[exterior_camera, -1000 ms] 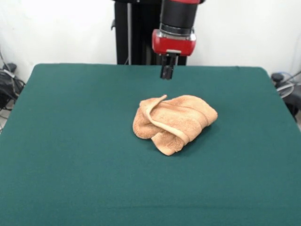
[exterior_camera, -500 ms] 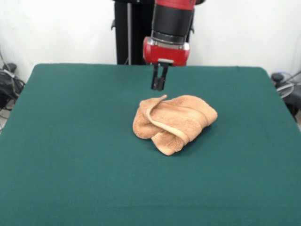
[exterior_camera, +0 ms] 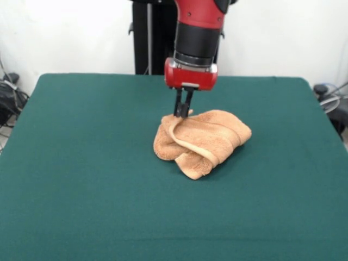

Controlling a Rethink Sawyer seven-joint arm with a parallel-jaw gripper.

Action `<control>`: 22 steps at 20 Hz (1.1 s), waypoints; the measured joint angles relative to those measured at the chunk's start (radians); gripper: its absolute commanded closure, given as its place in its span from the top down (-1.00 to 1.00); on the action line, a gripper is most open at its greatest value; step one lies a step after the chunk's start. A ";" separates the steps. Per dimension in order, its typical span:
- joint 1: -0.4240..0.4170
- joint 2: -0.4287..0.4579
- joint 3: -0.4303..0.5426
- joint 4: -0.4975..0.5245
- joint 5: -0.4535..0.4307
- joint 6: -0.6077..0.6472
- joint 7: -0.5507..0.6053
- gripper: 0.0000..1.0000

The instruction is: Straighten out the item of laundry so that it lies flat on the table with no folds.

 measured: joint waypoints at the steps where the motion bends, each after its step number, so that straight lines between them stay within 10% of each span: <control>1: 0.000 0.007 0.000 -0.002 0.000 0.000 0.000 -1.00; 6: 0.004 0.031 0.000 -0.003 0.000 0.000 0.000 -1.00; 7: 0.007 0.037 0.000 -0.004 0.000 0.000 0.000 1.00; 22: 0.025 0.040 -0.016 -0.017 0.000 0.000 0.000 1.00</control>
